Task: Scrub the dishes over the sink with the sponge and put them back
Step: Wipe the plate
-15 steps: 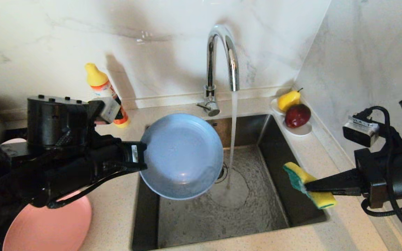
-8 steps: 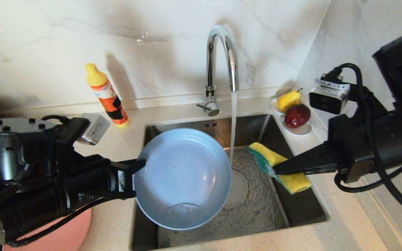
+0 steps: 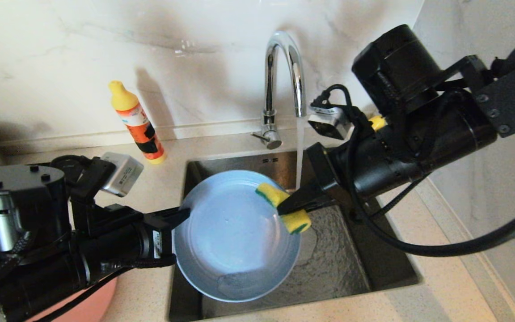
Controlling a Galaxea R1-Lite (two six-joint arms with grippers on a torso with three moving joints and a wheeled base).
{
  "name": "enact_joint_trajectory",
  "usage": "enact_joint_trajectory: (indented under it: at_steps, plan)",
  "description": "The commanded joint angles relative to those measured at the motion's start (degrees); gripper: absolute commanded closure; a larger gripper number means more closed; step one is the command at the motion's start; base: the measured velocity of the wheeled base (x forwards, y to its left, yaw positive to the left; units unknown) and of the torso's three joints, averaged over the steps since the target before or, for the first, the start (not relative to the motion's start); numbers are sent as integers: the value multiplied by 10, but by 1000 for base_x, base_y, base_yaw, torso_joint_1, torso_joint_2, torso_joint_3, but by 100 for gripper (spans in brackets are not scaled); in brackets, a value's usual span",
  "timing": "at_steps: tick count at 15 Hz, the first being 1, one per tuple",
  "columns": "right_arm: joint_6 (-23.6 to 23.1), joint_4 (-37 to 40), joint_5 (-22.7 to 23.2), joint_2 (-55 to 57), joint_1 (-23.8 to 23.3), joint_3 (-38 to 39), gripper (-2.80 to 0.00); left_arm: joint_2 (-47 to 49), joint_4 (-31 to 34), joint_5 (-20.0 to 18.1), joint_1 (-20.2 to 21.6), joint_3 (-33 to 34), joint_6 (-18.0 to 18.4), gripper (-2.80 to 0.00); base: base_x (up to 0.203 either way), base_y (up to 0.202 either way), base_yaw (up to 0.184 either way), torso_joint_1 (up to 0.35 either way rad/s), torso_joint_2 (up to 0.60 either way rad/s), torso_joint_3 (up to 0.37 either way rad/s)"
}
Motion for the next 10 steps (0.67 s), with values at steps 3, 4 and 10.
enact_joint_trajectory:
  at_steps: [3, 4, 10]
  plan:
    - [3, 8, -19, 80, 34, -35, 0, 16, -34, 1, -6, 1, 12, 0, 0, 0, 0, 0, 0, 0]
    - [3, 6, -30, 92, 36, -37, 0, 18, -38, 1, -9, 0, 13, 0, 0, 0, 0, 0, 0, 0]
    - [3, -20, -35, 106, 37, -37, 0, 21, -39, 4, -35, 8, 29, 0, 0, 0, 0, 0, 0, 0]
